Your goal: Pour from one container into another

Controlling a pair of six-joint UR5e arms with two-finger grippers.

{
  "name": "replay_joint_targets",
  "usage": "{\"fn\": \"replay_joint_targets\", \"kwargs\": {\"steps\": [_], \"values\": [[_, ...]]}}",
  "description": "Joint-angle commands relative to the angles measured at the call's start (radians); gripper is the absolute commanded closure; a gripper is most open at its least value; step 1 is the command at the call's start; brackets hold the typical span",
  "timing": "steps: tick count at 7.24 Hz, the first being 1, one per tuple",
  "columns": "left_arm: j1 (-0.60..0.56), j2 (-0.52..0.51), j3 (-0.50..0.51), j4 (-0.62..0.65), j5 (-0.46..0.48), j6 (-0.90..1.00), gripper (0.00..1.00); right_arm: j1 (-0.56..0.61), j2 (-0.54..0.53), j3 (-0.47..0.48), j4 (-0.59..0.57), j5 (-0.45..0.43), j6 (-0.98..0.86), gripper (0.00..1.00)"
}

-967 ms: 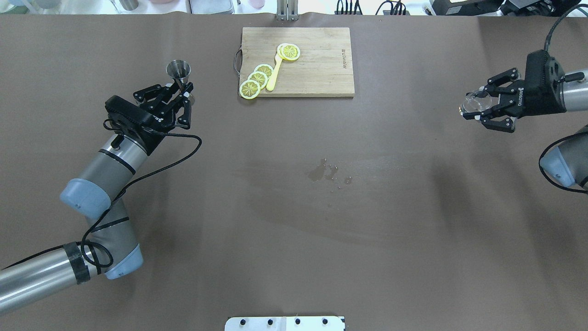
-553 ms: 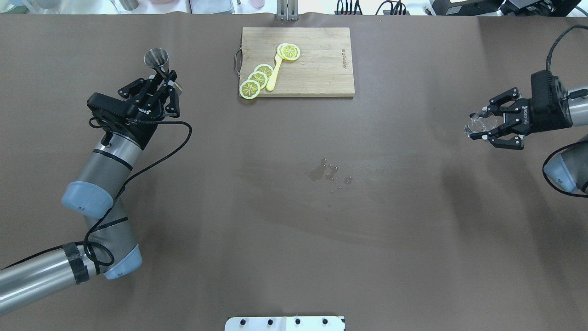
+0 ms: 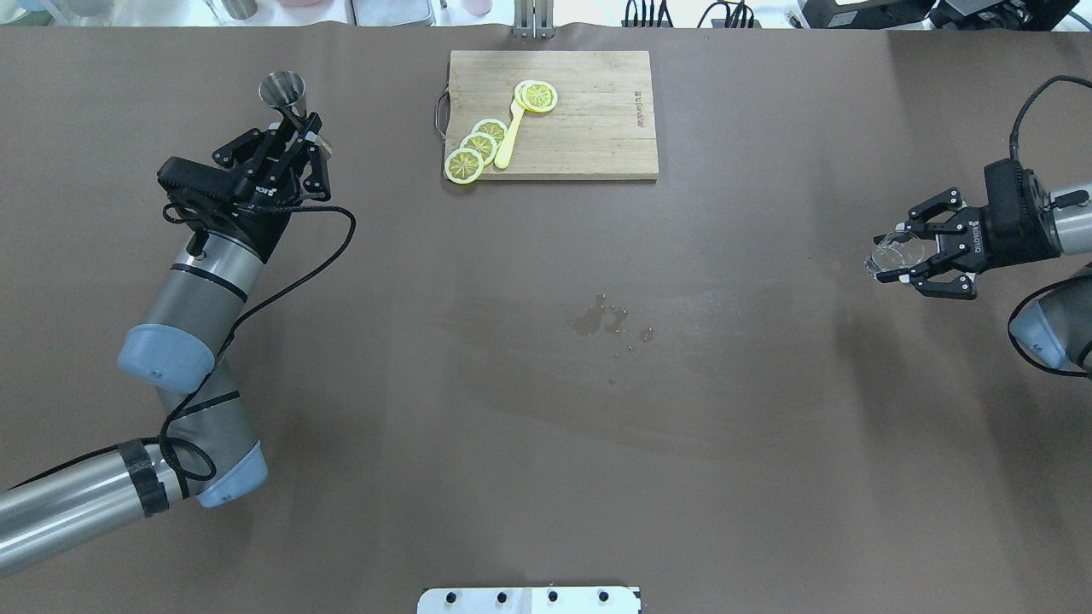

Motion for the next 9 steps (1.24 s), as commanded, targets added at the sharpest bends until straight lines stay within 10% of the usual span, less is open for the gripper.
{"fn": "replay_joint_targets", "kwargs": {"steps": [1, 6, 9], "values": [[0.002, 0.003, -0.166, 0.2, 0.007, 0.007, 1.0, -0.018, 0.004, -0.005, 0.002, -0.06, 0.001, 1.0], [0.101, 0.023, -0.217, 0.497, 0.434, -0.323, 1.0, -0.15, -0.014, 0.017, 0.065, -0.192, 0.007, 1.0], [0.101, 0.044, -0.217, 0.753, 0.505, -0.699, 1.0, -0.187, -0.056, 0.05, 0.073, -0.22, 0.007, 1.0]]}}
